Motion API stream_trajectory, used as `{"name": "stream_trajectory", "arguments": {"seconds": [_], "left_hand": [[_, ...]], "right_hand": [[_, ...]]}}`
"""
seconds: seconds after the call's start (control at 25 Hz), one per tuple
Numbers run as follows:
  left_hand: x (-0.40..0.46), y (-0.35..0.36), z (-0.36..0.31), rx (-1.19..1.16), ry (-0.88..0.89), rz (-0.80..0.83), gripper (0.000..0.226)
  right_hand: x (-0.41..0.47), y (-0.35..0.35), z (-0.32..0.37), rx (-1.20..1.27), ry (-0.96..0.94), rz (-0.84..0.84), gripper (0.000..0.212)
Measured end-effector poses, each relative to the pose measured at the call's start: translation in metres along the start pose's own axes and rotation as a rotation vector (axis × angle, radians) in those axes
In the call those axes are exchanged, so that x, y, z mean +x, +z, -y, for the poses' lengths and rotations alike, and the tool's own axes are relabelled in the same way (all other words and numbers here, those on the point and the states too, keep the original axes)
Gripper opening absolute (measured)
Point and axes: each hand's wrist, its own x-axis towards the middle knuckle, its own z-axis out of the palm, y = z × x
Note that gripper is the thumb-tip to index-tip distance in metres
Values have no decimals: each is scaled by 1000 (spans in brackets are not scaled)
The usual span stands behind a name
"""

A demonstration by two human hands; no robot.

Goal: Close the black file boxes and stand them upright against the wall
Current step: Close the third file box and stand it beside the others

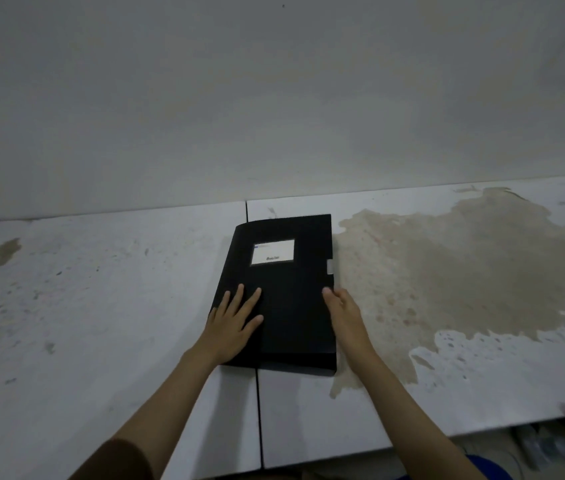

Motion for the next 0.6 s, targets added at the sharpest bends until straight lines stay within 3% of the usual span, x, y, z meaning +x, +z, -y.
{"name": "stream_trajectory", "arguments": {"seconds": [0.12, 0.2, 0.28, 0.36, 0.48, 0.6], "left_hand": [[6, 12, 1, 142, 7, 48, 63], [6, 19, 2, 216, 36, 31, 81], [6, 24, 5, 242, 55, -4, 102], [6, 27, 7, 238, 55, -15, 99], [6, 29, 9, 196, 79, -39, 75], [7, 32, 12, 189, 97, -82, 88]], "right_hand": [[5, -7, -19, -308, -14, -48, 45], [8, -6, -31, -653, -23, -33, 58], [12, -1, -34, -792, -51, -9, 73], [22, 5, -33, -855, -150, -19, 84], [44, 7, -36, -1090, -265, -36, 85], [53, 4, -47, -1203, -192, 6, 84]]}}
